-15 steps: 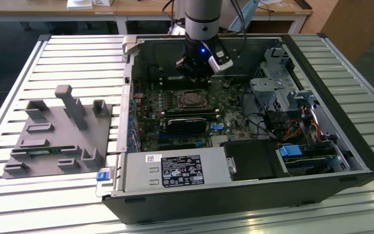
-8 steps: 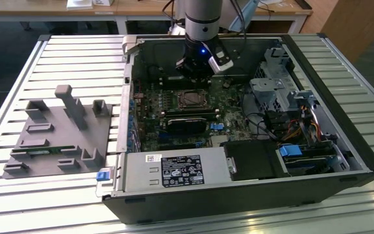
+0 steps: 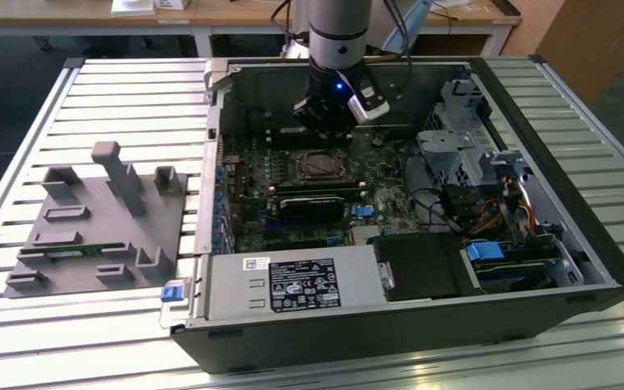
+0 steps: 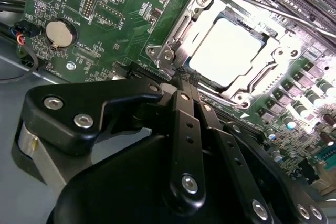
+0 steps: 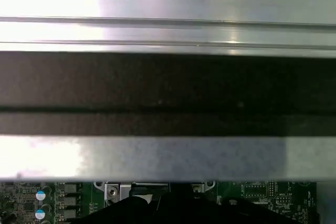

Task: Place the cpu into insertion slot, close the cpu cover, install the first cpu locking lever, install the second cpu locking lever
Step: 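Install the second cpu locking lever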

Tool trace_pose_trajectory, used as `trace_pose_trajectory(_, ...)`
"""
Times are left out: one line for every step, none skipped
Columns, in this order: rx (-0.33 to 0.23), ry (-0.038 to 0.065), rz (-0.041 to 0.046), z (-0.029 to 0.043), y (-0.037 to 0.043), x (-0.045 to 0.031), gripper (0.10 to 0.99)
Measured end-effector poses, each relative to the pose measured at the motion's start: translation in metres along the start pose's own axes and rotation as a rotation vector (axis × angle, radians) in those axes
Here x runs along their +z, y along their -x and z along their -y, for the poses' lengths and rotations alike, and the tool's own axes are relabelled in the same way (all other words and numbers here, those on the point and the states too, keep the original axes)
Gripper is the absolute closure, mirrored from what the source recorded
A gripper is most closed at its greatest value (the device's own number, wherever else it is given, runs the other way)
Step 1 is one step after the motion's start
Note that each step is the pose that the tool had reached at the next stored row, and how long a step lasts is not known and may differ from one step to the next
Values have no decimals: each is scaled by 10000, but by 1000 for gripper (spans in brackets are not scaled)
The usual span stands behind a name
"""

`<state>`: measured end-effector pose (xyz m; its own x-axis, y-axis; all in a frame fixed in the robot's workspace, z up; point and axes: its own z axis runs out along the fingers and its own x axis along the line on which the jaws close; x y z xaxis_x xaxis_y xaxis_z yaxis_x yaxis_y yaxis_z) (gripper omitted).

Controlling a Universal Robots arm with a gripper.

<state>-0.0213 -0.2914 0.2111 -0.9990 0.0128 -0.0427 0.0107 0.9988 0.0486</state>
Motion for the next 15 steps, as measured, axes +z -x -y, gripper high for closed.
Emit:
trace_pose_trajectory(0, -1, -1, 4, 0, -1, 980)
trace_pose_trajectory(1, 0, 0, 9, 0, -1, 980)
trace_pose_trajectory(0, -1, 0, 16, 0, -1, 980)
trace_pose_trajectory(0, 0, 0, 23, 0, -1, 980)
trace_pose_trajectory(0, 0, 0, 30, 0, -1, 980)
trace_pose_trajectory(1, 0, 0, 36, 0, -2, 980)
trace_pose_trajectory(1, 0, 0, 42, 0, -2, 980)
trace_pose_trajectory(1, 0, 0, 47, 0, -2, 980)
trace_pose_trajectory(1, 0, 0, 53, 0, -2, 980)
trace_pose_trajectory(1, 1, 0, 59, 1, -3, 980)
trace_pose_trajectory(1, 0, 0, 65, 1, -3, 980)
trace_pose_trajectory(0, 0, 0, 68, 1, -3, 980)
trace_pose_trajectory(1, 0, 0, 73, 1, -4, 980)
trace_pose_trajectory(1, 0, 0, 78, 1, -4, 980)
trace_pose_trajectory(1, 0, 0, 82, 1, -4, 980)
